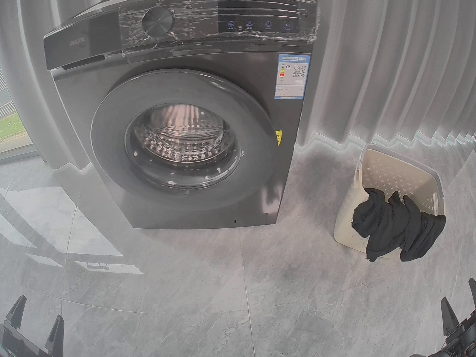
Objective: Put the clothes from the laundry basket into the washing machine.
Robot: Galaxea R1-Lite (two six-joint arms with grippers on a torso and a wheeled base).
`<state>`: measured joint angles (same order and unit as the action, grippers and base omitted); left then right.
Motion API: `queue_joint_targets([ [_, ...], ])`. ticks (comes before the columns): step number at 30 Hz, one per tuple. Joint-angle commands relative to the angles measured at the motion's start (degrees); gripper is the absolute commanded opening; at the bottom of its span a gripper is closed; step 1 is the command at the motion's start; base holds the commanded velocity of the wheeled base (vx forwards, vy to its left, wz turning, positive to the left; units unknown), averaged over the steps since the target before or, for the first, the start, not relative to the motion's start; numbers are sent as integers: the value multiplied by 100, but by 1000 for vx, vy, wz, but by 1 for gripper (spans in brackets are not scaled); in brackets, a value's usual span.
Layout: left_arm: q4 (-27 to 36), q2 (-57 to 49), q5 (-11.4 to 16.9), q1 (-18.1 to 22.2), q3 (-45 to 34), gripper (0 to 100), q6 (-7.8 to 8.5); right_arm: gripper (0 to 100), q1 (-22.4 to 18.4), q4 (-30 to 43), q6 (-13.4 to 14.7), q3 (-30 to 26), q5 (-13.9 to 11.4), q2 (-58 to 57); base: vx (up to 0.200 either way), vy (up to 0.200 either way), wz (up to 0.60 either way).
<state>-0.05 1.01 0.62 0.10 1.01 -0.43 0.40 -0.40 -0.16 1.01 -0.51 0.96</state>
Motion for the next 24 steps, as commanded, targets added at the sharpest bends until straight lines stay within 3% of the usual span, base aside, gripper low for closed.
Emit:
queue_joint_targets([
  [1, -4, -84, -1, -1, -101, 100, -1, 100, 4, -4, -2, -101, -2, -44, 0, 0, 0],
  [11, -4, -84, -1, -1, -101, 100, -1, 100, -5, -4, -2, -101, -2, -44, 0, 0, 0],
  [17, -4, -84, -1, -1, -101, 100, -1, 100, 4, -4, -2, -101, -2, -44, 200, 0, 0],
  [24, -4, -84, -1, -1, -101, 100, -1, 100, 4, -4, -2, -101, -2, -44, 0, 0, 0],
])
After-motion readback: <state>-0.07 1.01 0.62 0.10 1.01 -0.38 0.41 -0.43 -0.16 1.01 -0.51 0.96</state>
